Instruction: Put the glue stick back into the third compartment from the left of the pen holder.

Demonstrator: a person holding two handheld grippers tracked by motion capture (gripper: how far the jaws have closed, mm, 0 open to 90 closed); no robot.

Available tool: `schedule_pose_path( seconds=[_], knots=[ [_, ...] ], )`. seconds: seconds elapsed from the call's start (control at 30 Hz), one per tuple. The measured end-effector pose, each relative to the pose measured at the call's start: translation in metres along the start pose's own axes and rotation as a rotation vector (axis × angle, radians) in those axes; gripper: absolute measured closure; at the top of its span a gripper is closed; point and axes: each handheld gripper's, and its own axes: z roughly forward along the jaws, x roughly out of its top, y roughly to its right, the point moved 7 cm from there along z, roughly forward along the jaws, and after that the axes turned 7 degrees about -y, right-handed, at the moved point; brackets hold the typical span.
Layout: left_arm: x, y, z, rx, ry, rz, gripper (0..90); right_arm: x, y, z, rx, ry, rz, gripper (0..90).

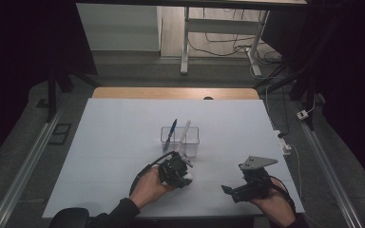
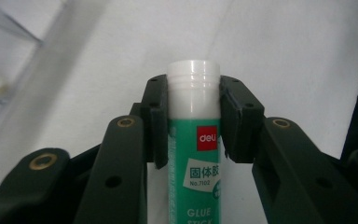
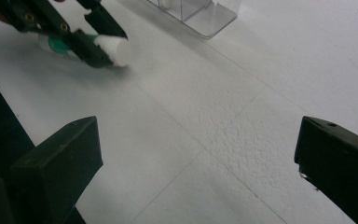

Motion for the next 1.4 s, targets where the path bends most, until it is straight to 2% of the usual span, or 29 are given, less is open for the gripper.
schedule_pose_path(
  seconds=[0.13, 0.3, 0.43, 0.63, 0.8, 0.97, 1.13, 1.4],
  knots=[
    [0.004, -0.006, -0.012, -0.010, 0.084, -0.034, 64.9, -0.001, 0.001, -0.003, -0.004, 0.004, 0.005, 0.5],
    [0.012, -0.015, -0.034, 0.005, 0.191, -0.035, 64.8, -0.003, 0.001, -0.006, -0.005, 0.021, 0.011, 0.5],
    [0.019, -0.025, -0.049, 0.024, 0.255, -0.038, 64.8, -0.004, 0.001, -0.009, -0.007, 0.027, 0.017, 0.5],
    [0.030, -0.040, -0.062, 0.036, 0.345, -0.072, 64.8, -0.006, 0.000, -0.012, -0.010, 0.037, 0.022, 0.5],
    [0.042, -0.049, -0.067, 0.049, 0.385, -0.086, 64.7, -0.008, 0.001, -0.013, -0.012, 0.038, 0.024, 0.5],
    [0.057, -0.055, -0.070, 0.071, 0.423, -0.077, 64.7, -0.009, 0.002, -0.014, -0.013, 0.041, 0.028, 0.5],
    [0.071, -0.062, -0.070, 0.066, 0.455, -0.075, 64.7, -0.011, 0.002, -0.016, -0.012, 0.047, 0.035, 0.5],
    [0.088, -0.074, -0.065, 0.045, 0.504, -0.104, 64.6, -0.014, 0.002, -0.017, -0.008, 0.049, 0.044, 0.5]
  ],
)
